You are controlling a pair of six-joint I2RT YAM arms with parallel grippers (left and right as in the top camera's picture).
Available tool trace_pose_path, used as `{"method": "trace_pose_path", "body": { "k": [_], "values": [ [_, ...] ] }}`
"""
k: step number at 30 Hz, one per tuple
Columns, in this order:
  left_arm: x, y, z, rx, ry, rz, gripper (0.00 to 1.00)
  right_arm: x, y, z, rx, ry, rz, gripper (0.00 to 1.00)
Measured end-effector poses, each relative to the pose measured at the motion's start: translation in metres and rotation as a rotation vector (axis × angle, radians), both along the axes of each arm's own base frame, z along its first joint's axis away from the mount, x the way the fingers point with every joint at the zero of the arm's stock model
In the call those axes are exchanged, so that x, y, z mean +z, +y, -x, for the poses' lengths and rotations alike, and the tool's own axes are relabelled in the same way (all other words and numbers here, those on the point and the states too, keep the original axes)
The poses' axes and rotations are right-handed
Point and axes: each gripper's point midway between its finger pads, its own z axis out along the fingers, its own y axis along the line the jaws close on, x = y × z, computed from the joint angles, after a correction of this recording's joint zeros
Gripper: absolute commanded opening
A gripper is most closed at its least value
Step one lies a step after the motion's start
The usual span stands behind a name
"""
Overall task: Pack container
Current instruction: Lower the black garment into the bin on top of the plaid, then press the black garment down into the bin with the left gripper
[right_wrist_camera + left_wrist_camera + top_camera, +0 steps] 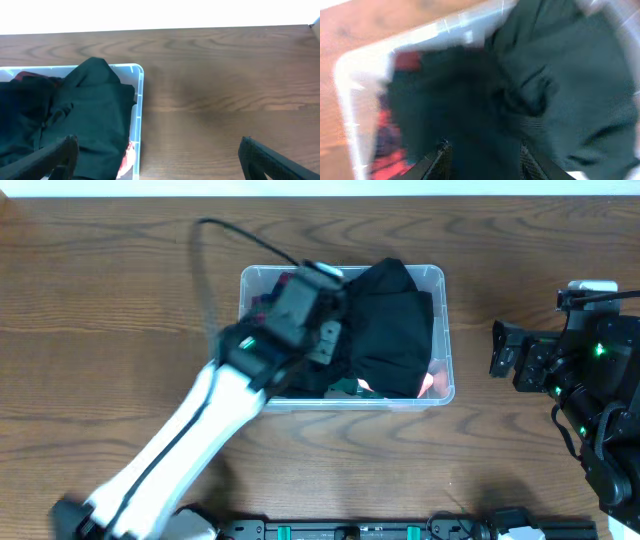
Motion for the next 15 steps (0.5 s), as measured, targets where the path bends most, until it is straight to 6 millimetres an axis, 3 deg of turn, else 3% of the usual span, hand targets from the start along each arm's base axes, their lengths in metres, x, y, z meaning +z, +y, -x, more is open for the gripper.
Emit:
{"method": "trace_pose_path", "body": {
  "k": [4,7,15],
  "values": [
    [-0.068,0.0,0.002,0.017,0.181,-0.114,0.44,0.0,0.0,0.0,0.0,0.0,-0.001,0.99],
    [-0.096,0.003,0.006,0.053,0.264,-0.154,0.44,0.0,0.0,0.0,0.0,0.0,0.0,0.99],
    [-0.104,0.001,0.005,0.108,0.31,-0.156,0.44,0.0,0.0,0.0,0.0,0.0,0.0,0.99]
  ]
}}
